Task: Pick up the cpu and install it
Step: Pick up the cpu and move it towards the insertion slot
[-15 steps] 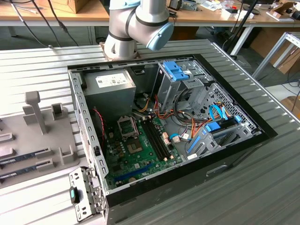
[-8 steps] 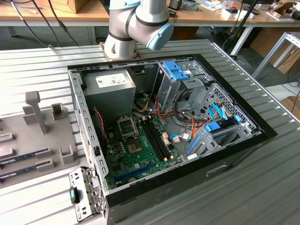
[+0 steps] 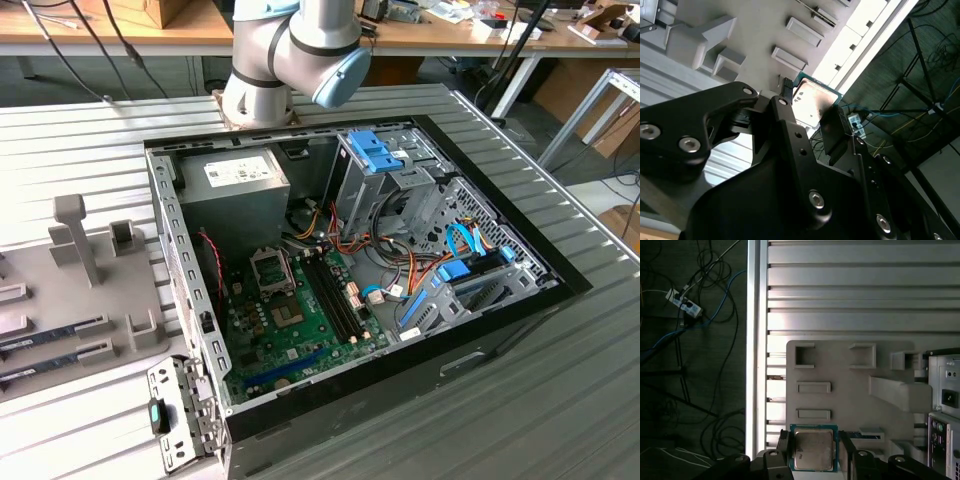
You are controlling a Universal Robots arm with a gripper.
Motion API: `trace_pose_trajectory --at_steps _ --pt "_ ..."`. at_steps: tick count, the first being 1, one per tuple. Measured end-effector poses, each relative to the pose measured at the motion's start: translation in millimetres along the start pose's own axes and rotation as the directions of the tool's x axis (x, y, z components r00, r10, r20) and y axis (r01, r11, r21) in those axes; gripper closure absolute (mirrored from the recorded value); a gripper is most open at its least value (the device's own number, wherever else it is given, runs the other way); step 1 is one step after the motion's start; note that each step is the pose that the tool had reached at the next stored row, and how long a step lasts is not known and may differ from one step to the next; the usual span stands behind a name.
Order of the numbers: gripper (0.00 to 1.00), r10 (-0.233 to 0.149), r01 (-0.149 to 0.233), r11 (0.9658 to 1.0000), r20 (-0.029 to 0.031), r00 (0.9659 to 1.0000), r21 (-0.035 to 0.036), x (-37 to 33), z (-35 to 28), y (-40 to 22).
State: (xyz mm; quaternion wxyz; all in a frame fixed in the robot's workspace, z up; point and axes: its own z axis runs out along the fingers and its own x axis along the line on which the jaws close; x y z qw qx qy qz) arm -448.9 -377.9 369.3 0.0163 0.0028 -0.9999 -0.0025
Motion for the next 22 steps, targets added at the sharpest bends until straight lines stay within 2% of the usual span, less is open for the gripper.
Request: trace_pose_trajectory --at_steps 16,22 --pt "0.53 0.0 0.0 1.0 0.0001 1.0 -0.0001 0.5 -14.2 0.1" --pt "0.53 0.0 0.0 1.0 0.0001 1.0 0.0 0.8 -22.7 0.1"
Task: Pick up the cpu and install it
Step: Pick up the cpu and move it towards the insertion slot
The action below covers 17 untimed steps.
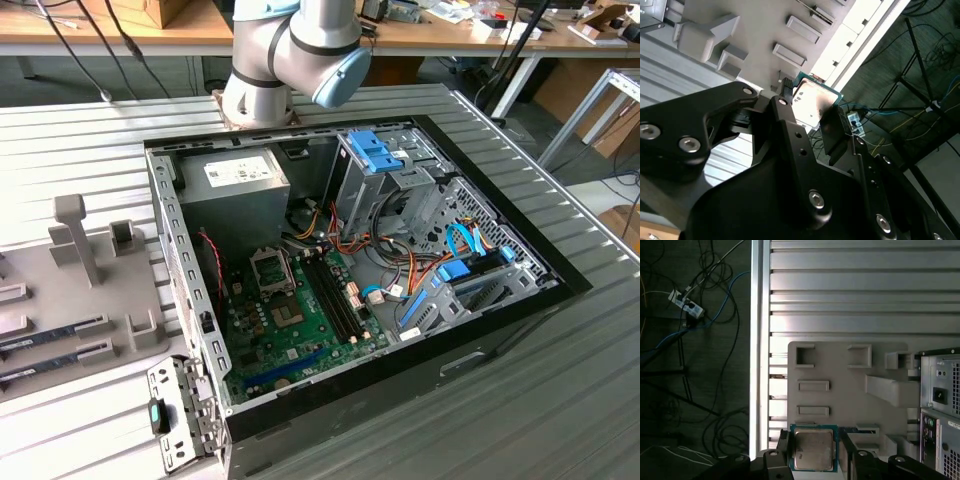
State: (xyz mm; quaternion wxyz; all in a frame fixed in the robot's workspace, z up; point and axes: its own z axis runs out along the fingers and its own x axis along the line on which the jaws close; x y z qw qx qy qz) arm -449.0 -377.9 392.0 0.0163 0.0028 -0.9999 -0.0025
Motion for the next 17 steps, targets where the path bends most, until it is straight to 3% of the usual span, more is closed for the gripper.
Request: trace_pose_trajectory --at_steps 11,17 --pt "0.53 0.0 0.0 1.0 0.0001 1.0 0.0 0.4 -11.0 0.0" --pt "0.53 0.0 0.0 1.0 0.0 1.0 0.0 -0.1 -11.9 0.1"
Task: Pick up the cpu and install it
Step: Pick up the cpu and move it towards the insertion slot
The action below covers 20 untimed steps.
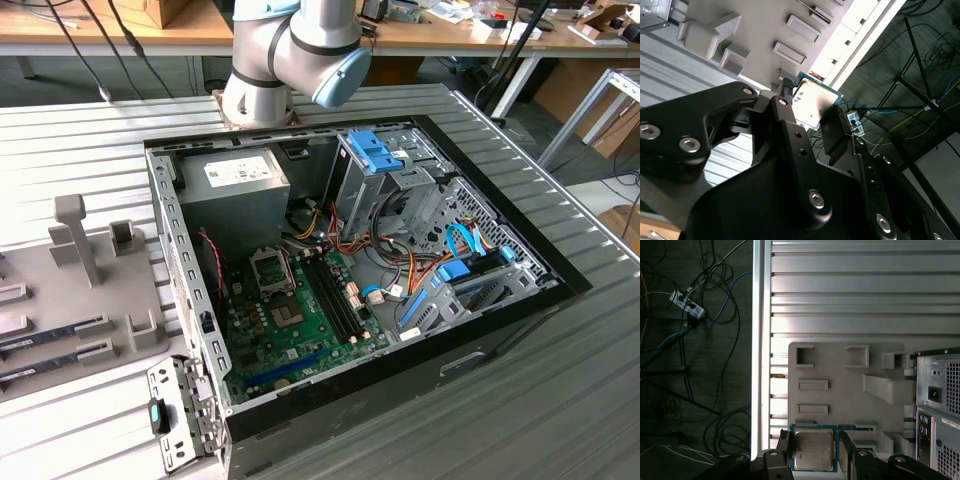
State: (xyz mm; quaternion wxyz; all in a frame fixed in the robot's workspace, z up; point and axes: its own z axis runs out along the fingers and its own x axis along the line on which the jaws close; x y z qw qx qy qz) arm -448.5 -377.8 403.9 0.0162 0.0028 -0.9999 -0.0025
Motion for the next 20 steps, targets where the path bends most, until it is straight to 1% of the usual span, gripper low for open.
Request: trace_pose_trajectory --at_steps 20 --pt "0.53 0.0 0.0 1.0 -0.0001 1.0 0.0001 -8.2 -0.3 -0.1"
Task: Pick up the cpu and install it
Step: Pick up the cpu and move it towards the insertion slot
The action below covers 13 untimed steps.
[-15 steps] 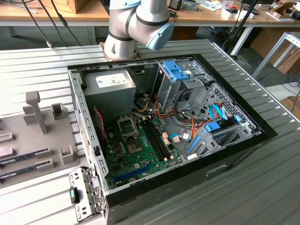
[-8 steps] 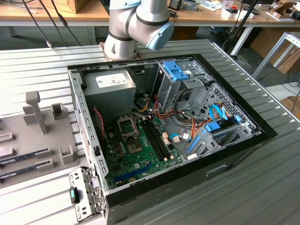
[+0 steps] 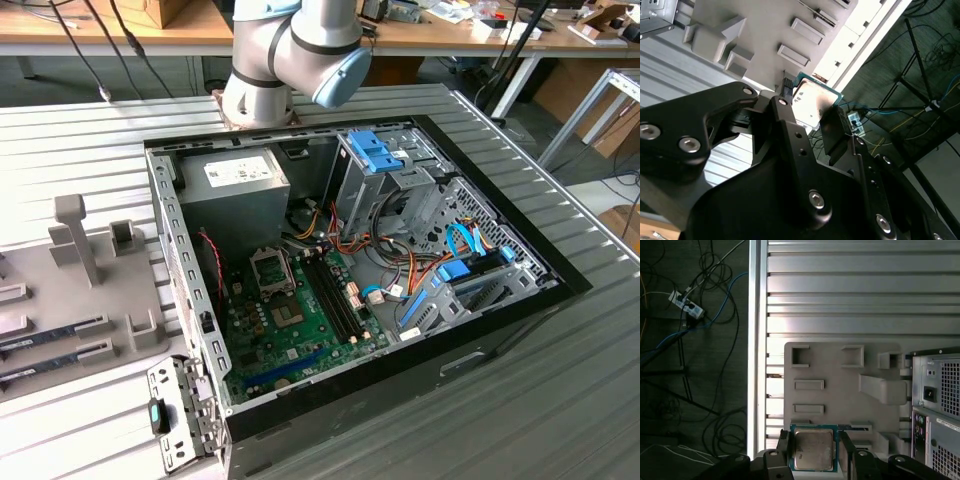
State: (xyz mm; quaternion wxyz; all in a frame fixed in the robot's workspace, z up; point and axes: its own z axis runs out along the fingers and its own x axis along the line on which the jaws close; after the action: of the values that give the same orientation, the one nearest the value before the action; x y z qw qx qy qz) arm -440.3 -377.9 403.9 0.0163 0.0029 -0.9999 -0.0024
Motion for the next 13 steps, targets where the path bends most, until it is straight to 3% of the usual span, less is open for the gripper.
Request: trace_pose_trajectory --at_steps 12,13 --pt "0.53 0.0 0.0 1.0 0.0001 1.0 0.0 -12.4 -0.4 -0.1" --pt "0.53 0.0 0.0 1.0 0.0 1.0 0.0 -18.7 -0.6 -0.1"
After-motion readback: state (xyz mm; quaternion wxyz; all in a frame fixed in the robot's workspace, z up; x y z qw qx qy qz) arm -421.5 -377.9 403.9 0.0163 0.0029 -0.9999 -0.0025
